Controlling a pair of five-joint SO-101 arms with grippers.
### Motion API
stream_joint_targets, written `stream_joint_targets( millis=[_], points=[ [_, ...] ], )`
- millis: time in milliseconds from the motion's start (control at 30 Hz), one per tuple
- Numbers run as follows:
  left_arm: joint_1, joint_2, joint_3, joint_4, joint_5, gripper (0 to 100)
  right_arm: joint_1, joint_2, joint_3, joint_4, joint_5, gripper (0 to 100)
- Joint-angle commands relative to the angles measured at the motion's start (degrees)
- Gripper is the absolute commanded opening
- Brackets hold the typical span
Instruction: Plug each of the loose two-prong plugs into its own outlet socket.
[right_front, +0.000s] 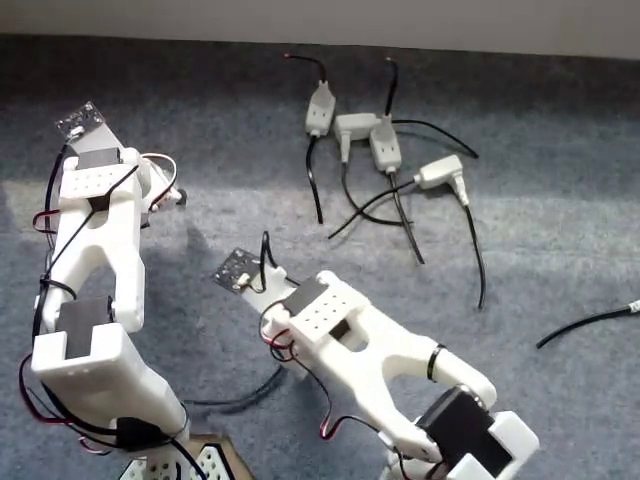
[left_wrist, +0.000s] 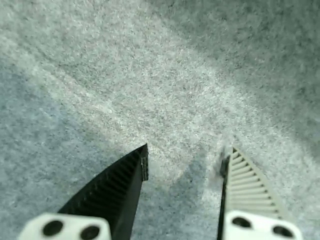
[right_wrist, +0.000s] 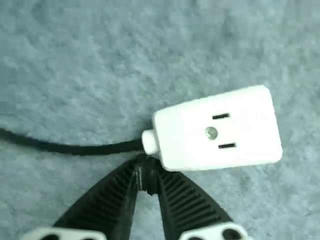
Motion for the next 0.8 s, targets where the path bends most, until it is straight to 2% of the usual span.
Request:
stream_joint_targets(
  millis=[0, 333, 600, 767],
  points=[
    [-0.6, -0.2, -0.3, -0.7, 0.5, 25, -3.7, -0.8, -5.1, -0.7, -0.7, 0.6],
    [-0.6, -0.2, -0.3, -0.8, 0.5, 25, -3.6, -0.4, -14.1, -0.8, -1.9, 0.6],
    [-0.6, -0.2, -0.3, -0.8, 0.5, 25, -3.4, -0.2, -15.3, -10.1, -1.8, 0.6],
    [-0.6, -0.2, -0.3, -0.8, 0.5, 25, -0.4, 3.8, -16.0, -12.1, -1.8, 0.6]
  ],
)
